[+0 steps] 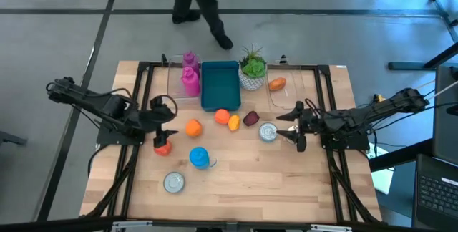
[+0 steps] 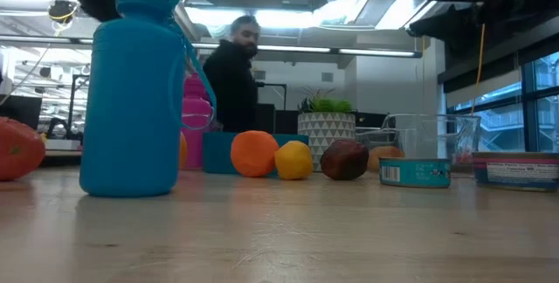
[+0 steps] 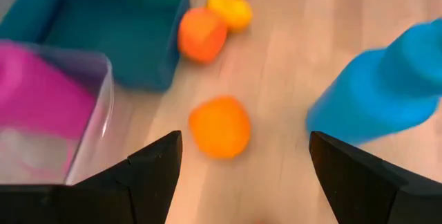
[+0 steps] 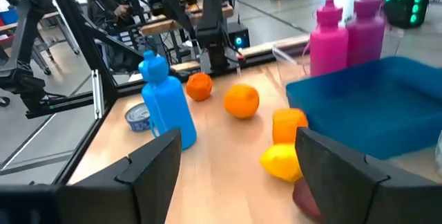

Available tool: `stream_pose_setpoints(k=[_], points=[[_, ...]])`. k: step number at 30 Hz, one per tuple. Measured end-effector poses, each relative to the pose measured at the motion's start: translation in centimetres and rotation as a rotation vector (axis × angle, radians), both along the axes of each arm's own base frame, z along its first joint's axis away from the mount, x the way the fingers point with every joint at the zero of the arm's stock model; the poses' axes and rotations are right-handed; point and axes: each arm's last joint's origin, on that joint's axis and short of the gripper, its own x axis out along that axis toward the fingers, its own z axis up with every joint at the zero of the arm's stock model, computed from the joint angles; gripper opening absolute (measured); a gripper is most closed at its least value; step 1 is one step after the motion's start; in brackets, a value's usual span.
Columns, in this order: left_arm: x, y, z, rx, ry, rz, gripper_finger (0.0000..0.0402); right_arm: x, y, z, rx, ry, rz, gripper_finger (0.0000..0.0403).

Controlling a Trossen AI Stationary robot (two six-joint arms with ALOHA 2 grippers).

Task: Pick & Place Food Item
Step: Put the left orange into the right transparent bin

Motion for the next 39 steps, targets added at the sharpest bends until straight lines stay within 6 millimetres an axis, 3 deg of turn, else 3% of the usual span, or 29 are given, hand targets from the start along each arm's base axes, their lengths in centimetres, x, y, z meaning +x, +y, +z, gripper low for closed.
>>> stream_pose_setpoints(k=[10,20,39], points=[[0.4,-0.5,-1.7,-0.15,0.198,0.082,0.0308,1.2,0.4,-1.3,0.071,0.082,-0.02,0.0279],[0.8,-0.7,-3.8,-0.128,0.477,0.168,0.0308,2.1,0.8,-1.9,0.115,0.092,0.01,0.0279],[1.4,-2.3,-4.8,-0.261,0.593,0.135,0.0308,2.6,1.1,-2.0,0.094,0.085,0.027,0.0279]])
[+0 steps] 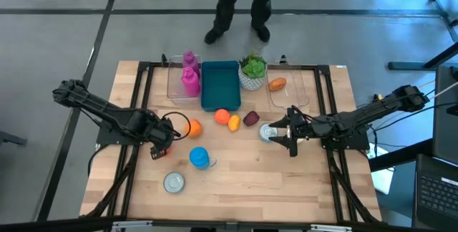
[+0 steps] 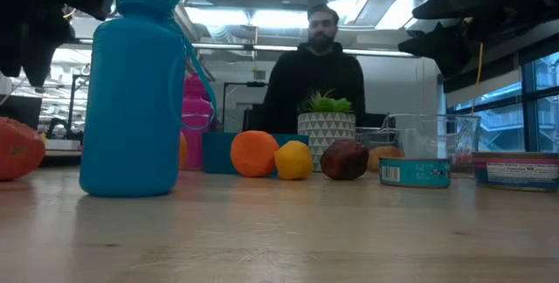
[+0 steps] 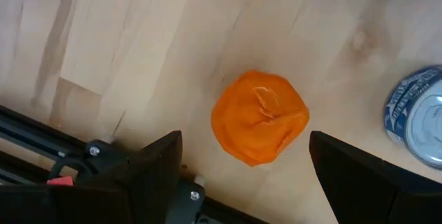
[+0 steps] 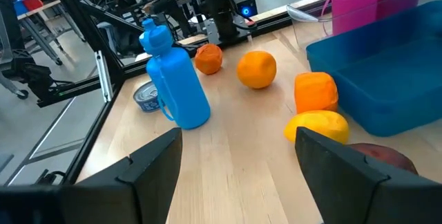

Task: Pick & Place Food Item
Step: Put the left orange into the right transparent bin

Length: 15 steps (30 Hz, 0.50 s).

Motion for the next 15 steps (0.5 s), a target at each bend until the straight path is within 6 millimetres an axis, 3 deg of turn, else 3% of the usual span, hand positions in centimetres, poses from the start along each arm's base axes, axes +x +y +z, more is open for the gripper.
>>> stream_pose_setpoints(k=[15], points=[[-0.2,0.16,0.04,-0.006,0.019,-0.033,0.0314,0.0,-0.01,-0.01,-0.019,0.0,0.002,0.0279]])
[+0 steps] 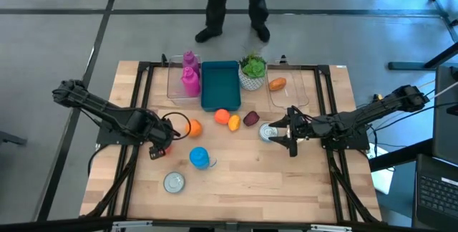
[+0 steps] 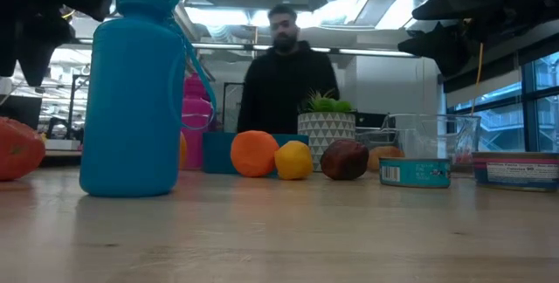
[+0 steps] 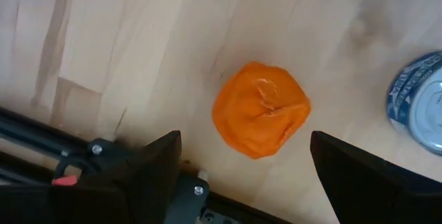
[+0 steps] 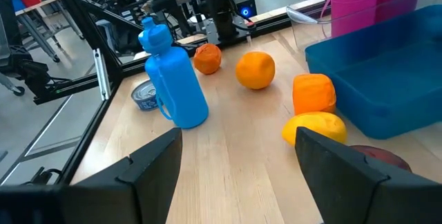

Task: Pick & Place Food Item
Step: Put the left orange into the right transparent bin

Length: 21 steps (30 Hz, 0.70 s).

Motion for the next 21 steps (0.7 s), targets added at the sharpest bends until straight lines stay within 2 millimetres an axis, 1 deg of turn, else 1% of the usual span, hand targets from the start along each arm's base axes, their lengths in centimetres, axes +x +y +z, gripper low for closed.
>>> stream_pose_setpoints(k=[4,8,11,21], points=[[-0.5,0.2,-0.1,0.019,0.054,0.056,0.0335,0.0,0.0,0.0,0.0,0.0,0.0,0.0279],[-1.1,0.4,-0.1,0.039,0.111,0.107,0.0372,0.0,0.0,0.0,0.0,0.0,0.0,0.0279],[-1.2,0.5,-0.1,0.041,0.121,0.131,0.0395,0.0,0.0,0.0,0.0,0.0,0.0,0.0279],[-1.3,0.3,-0.1,0.004,0.134,0.145,0.0396,0.0,0.0,0.0,0.0,0.001,0.004,0.0279]])
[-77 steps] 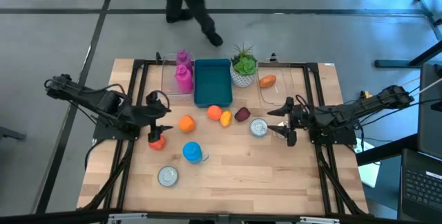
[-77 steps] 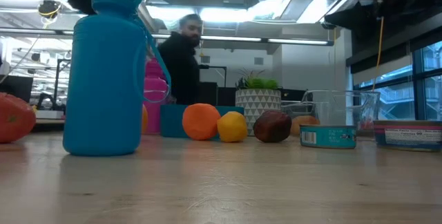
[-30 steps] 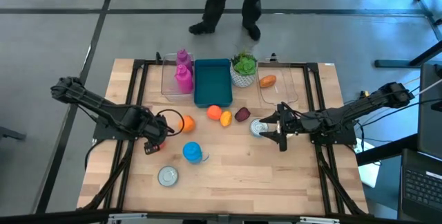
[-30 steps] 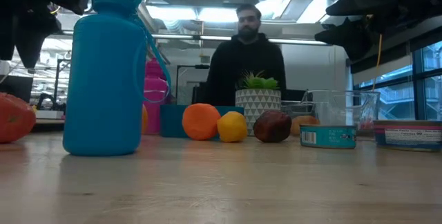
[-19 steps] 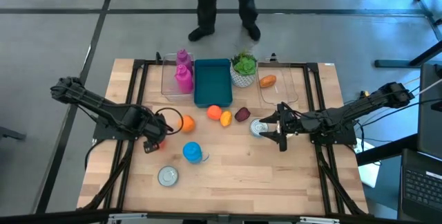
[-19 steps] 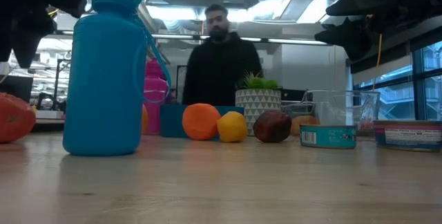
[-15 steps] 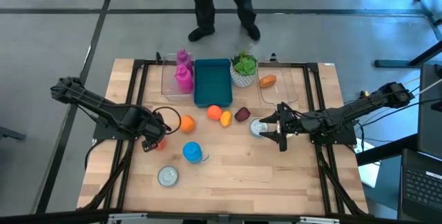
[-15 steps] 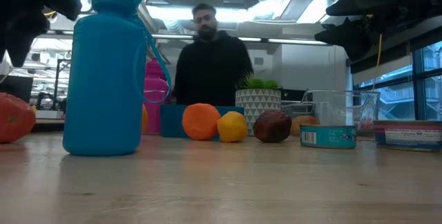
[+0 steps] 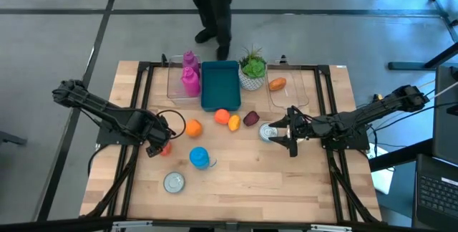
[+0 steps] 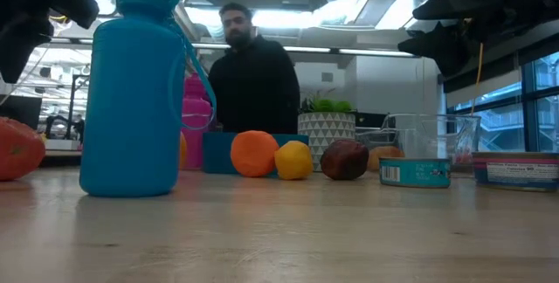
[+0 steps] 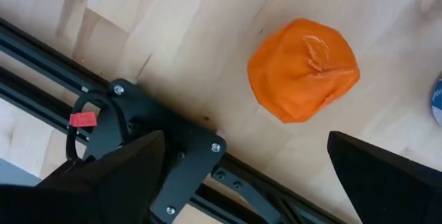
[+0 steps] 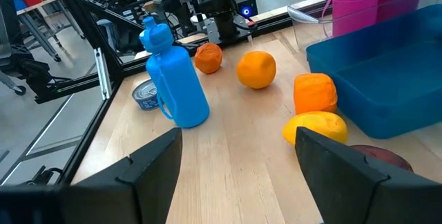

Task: Pick & Place Food Item
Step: Put the left orange into the right transparent bin

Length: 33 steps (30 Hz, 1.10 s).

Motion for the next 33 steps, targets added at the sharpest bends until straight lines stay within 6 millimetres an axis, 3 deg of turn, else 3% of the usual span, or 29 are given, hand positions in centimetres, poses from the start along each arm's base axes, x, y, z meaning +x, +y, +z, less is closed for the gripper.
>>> stream_pose_setpoints(k=[9,16,21,33], points=[[0.5,-0.1,0.0,0.036,-0.051,0.006,0.0396,0.0,0.0,0.0,0.0,0.0,0.0,0.0279],[0.7,-2.0,-0.2,-0.004,-0.099,-0.087,0.0393,0.0,0.0,0.0,0.0,0.0,0.0,0.0279],[1.0,-3.4,-0.7,0.058,-0.122,-0.159,0.0393,0.0,0.0,0.0,0.0,0.0,0.0,0.0279],[2.5,-4.7,-2.8,0.18,-0.039,-0.306,0.0393,0.0,0.0,0.0,0.0,0.0,0.0,0.0279]])
